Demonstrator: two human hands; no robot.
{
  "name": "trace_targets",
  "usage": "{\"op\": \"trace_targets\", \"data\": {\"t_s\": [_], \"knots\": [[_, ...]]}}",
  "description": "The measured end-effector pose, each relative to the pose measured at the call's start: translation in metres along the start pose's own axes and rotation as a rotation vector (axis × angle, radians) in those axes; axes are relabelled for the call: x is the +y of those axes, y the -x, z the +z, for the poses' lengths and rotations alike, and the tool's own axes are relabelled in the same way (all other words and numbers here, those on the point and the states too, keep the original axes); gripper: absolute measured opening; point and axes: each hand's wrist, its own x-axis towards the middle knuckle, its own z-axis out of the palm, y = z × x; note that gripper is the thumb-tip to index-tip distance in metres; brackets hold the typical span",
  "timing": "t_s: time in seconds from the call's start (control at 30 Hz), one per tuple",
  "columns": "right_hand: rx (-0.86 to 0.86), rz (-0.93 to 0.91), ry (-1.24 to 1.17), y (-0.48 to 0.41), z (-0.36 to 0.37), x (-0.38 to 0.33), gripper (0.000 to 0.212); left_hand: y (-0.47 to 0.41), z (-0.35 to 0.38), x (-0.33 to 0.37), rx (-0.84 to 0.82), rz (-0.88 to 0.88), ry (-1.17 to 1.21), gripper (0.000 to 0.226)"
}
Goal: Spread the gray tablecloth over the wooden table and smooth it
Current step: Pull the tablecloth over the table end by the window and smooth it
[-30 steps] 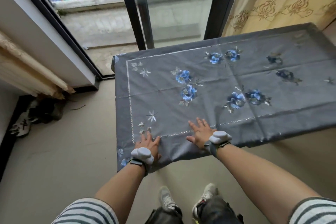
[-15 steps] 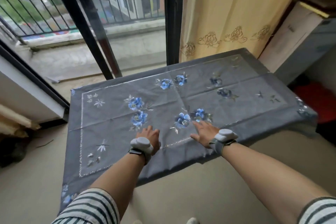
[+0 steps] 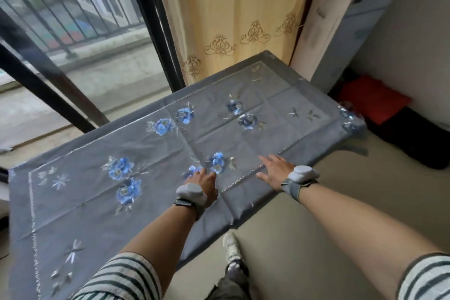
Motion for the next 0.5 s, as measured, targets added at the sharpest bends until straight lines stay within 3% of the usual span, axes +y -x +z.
{"op": "trace_targets", "data": {"t_s": [0.23, 0.5], "knots": [[-0.036, 0.156, -0.004, -0.052, 0.002, 0.049, 0.073, -0.071, 0.001, 0.032, -0.070, 0.089, 0.008, 0.053], [-0.070, 0.248, -0.045, -0.085, 0.022, 0.108, 0.085, -0.124, 0.028, 0.075, -0.138, 0.165, -0.055, 0.076]]}}
